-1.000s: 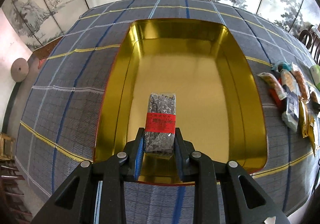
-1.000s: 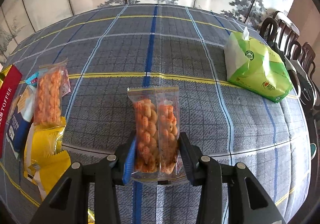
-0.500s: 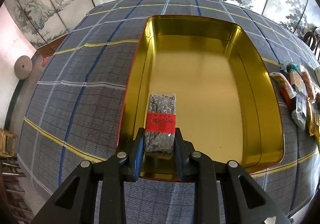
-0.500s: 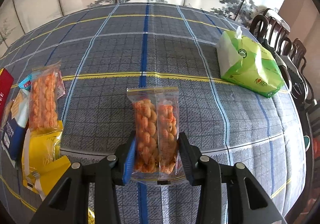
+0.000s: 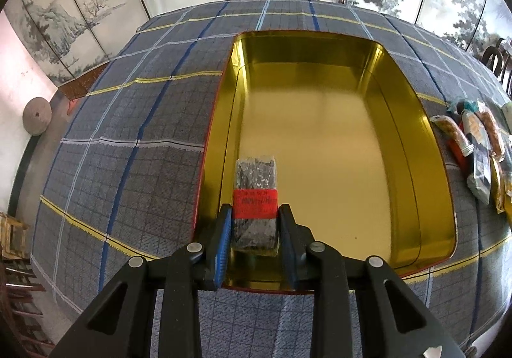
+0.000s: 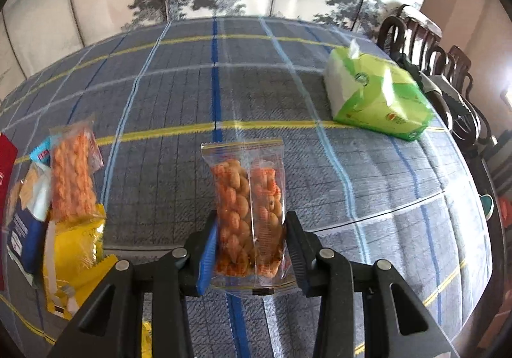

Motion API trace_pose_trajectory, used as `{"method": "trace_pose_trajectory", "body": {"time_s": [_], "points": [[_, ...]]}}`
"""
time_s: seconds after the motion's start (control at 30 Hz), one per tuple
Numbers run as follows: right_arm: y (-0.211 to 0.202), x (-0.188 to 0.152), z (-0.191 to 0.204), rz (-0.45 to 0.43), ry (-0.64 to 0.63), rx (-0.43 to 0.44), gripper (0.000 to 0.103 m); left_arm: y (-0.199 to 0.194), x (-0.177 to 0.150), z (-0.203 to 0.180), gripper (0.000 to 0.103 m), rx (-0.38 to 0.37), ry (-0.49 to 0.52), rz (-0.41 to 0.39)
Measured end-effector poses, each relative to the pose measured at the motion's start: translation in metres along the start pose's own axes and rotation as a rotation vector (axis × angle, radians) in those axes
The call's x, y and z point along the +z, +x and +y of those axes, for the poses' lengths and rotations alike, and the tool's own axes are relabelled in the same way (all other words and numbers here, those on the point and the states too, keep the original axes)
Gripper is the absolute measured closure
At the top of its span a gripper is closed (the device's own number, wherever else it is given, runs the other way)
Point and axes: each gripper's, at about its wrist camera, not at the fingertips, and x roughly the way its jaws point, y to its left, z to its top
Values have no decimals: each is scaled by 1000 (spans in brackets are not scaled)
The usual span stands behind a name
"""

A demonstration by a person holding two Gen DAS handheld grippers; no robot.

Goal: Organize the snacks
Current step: 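Carry the grey packet into the gold tin and open the left tool, then carry the peanut bag into the gold tin and open the right tool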

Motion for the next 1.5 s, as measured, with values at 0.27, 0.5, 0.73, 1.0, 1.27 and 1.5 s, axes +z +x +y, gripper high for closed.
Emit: {"method": "trace_pose_trajectory", "body": {"time_s": [0.27,0.5,0.73,1.0,1.27,1.5], "points": [[-51,10,24,-89,-11,59,63,-16,-1,-7,49,-47,-8,-53],[-93,3,90,-131,-86,185,63,-49,-3,-3,42,-34,-45,-130],[-115,-16,180,-116,-203,319,63,-67,-17,25,37,30,-137,-157],[-127,-30,258,-98,-320,400,63,-74,-38,59,27,108,-210,-141],[-125,-44,296,-62,-385,424,63,-76,-51,75,24,145,-262,-127],[-123,-52,314,-51,-434,423,63,-79,-58,90,22,158,-314,-126]]}}
